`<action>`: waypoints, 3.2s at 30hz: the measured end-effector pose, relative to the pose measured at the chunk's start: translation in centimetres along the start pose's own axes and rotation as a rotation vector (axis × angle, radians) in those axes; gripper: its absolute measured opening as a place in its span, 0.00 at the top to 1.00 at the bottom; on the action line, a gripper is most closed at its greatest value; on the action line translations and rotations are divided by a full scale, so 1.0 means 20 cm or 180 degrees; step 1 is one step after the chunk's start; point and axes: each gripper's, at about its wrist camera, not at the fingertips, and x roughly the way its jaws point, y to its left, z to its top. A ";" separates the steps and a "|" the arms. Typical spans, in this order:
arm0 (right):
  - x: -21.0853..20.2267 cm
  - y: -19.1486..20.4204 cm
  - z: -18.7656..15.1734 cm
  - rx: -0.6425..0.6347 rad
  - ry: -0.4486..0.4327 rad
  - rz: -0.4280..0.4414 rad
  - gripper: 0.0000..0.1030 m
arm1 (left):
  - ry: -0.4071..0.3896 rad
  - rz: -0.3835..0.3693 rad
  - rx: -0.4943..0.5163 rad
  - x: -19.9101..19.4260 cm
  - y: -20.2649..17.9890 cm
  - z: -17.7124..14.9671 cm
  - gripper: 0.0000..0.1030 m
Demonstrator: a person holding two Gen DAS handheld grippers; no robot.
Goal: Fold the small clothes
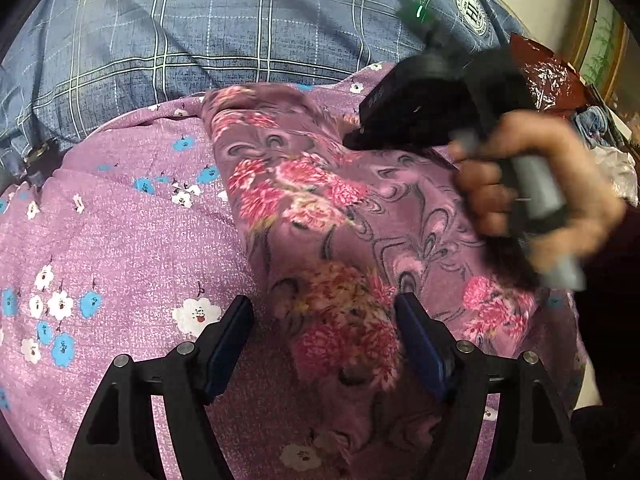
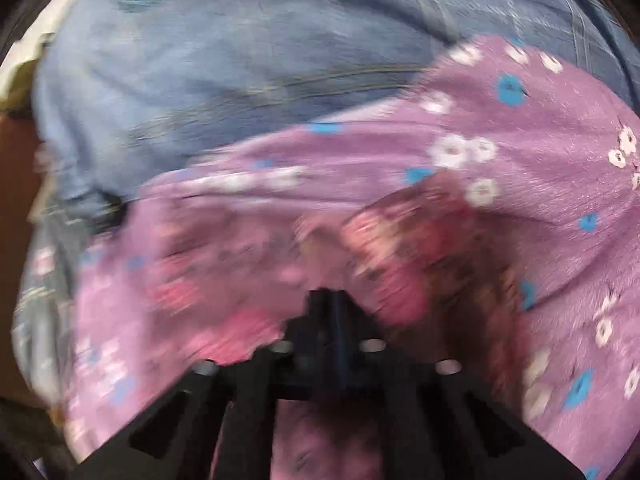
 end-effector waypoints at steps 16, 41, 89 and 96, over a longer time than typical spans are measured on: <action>-0.55 -0.20 -0.35 0.0216 -0.0604 0.0318 0.90 | -0.0014 0.0053 0.0144 -0.08 0.01 -0.01 0.28; -0.56 0.09 -0.57 -0.0346 -0.0846 -0.0819 0.73 | -0.0436 0.0445 0.0256 -0.15 -0.08 -0.05 0.22; -0.50 0.02 -0.58 -0.0456 -0.0717 -0.0566 0.72 | -0.0721 0.0399 -0.0164 -0.19 0.04 0.08 0.15; -0.49 -0.09 -0.54 -0.0164 -0.0637 -0.0517 0.70 | -0.0372 0.0620 -0.0401 -0.05 0.16 0.05 0.14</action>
